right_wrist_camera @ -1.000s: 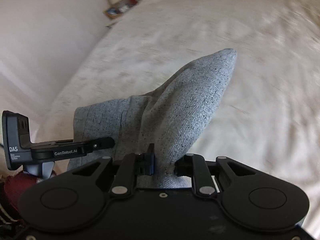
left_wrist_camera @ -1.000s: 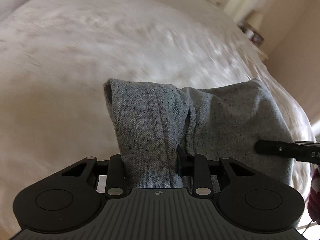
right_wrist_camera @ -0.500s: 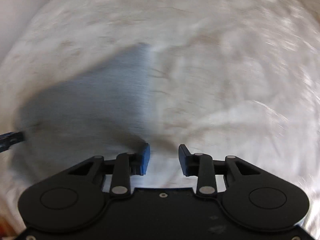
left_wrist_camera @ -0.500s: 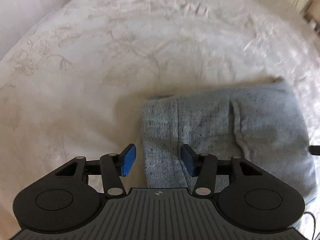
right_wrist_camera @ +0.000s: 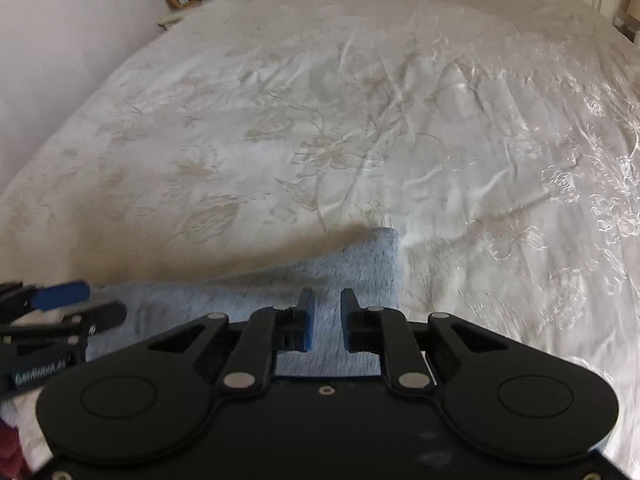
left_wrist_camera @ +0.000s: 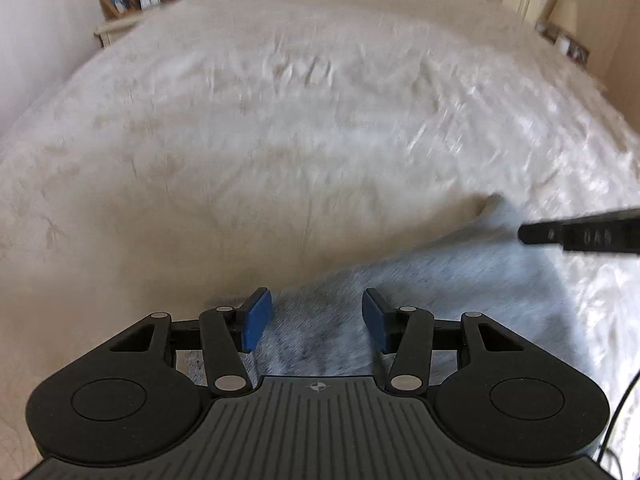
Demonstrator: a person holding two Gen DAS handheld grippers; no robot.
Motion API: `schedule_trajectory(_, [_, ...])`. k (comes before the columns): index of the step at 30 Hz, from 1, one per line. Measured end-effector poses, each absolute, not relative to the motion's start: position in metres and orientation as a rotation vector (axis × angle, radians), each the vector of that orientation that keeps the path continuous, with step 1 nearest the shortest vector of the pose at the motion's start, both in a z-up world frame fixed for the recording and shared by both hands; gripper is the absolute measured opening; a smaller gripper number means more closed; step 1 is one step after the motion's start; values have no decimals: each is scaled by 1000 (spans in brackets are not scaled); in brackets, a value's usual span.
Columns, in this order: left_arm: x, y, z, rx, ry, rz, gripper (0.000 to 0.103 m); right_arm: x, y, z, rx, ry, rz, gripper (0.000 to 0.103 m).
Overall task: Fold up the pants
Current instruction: 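Release the sweatpants with both grippers and lift them away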
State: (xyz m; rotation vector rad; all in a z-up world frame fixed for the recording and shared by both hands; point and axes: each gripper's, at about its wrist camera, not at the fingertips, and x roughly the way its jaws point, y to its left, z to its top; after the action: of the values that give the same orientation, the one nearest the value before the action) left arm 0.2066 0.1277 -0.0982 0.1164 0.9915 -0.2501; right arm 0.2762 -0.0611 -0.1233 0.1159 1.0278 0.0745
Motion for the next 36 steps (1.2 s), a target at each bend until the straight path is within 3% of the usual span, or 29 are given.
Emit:
schedule_trajectory(4, [191,138,-112,230,976,-311,50,270,-64,-151,49,1126,70,13])
schedule_trajectory(8, [188,154,-124,200,1010,-304,67,258,-66,-165,-16,1122,103,12])
schedule_trajectory(16, [157,159,-86,223,929,-310,66,213,-72,-122,23,1005,142,22])
schedule_trajectory(24, [97,178,-125,104,1160,-286,70,100,-74,-139,72,1181,149,27])
schedule_trajectory(28, [89,185,-108,13,1123,-227,69,64,-81,-122,128,1121,132,29])
schedule_trajectory(33, [72,178,-61,-22,997,-215,70,46,-92,-83,167,1000,137,65])
schedule_trajectory(34, [66,176,-50,-37,970,-214,70,43,-94,-73,164,970,147,68])
schedule_trajectory(36, [58,172,-31,-65,914,-191,70,35,-97,-54,169,910,166,87])
